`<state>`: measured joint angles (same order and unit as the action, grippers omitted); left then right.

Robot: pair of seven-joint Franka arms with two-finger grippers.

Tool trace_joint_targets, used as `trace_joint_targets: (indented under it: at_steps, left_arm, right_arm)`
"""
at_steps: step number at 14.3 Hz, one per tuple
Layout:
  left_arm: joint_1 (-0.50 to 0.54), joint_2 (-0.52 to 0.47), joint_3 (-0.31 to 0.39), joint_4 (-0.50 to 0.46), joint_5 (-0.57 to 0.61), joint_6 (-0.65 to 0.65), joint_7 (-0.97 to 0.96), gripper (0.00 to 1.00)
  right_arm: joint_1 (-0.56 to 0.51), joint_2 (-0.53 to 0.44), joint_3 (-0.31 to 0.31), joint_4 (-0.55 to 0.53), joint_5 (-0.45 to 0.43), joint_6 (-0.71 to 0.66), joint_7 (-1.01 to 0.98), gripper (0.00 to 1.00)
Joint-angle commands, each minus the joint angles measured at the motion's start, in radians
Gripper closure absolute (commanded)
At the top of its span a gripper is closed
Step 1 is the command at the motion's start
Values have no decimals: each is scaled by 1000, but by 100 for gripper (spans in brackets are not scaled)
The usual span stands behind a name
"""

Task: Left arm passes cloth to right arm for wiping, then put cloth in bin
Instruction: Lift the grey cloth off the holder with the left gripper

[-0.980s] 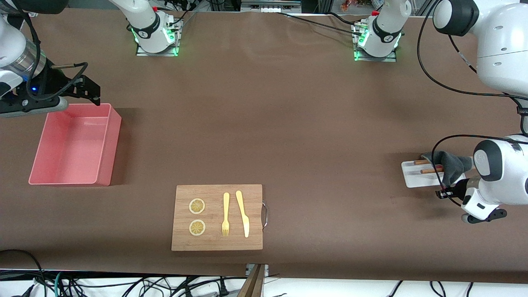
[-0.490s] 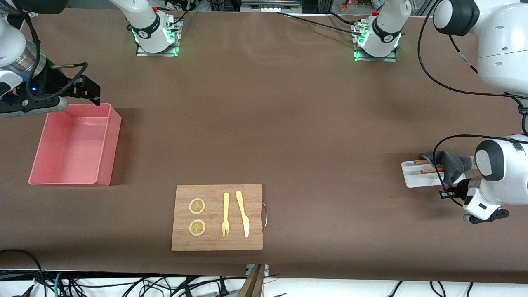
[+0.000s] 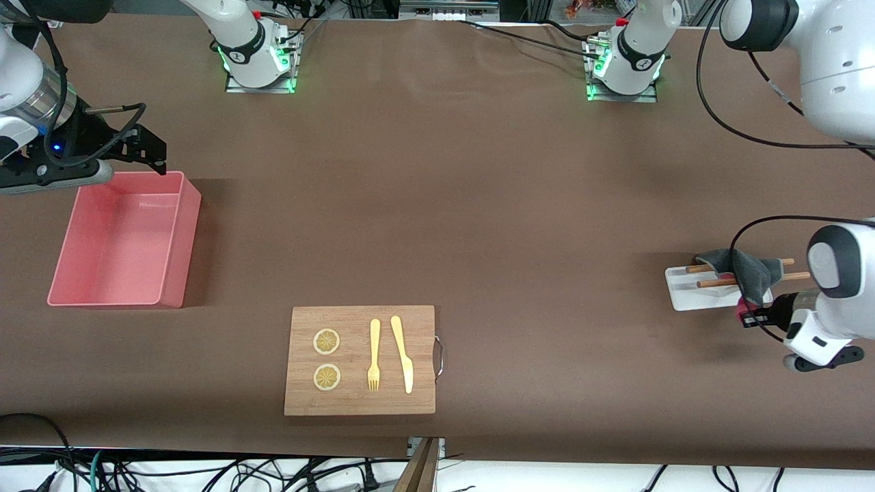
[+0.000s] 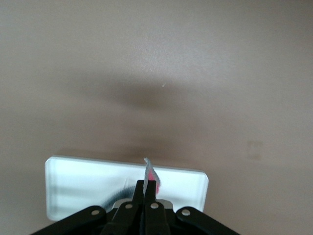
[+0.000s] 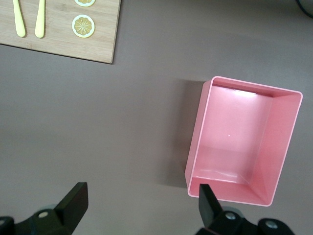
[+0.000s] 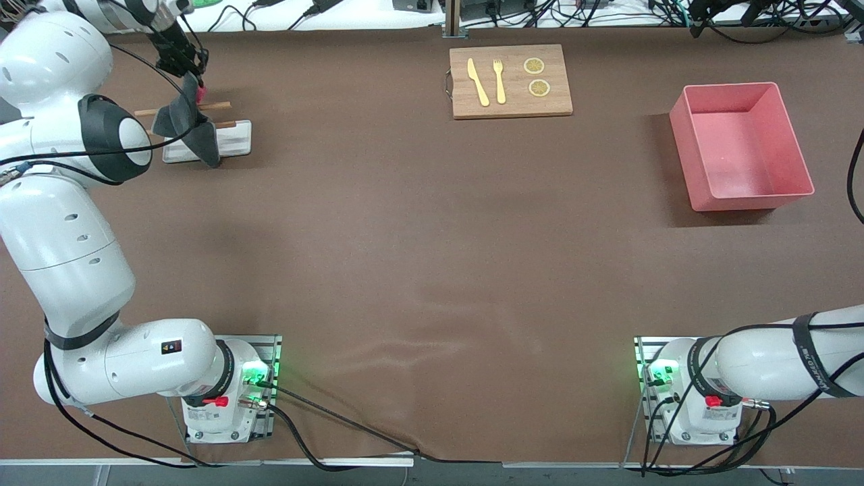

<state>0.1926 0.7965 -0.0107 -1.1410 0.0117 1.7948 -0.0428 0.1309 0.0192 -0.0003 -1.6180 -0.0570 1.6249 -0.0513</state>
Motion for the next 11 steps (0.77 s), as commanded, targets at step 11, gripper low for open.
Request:
trace_joint_targets:
  at_steps: [11]
  left_arm:
    - [-44,-417,-233,70,5,-546,-96,100]
  right_arm:
    - [-5,8,6,26,2,-17,-9,0]
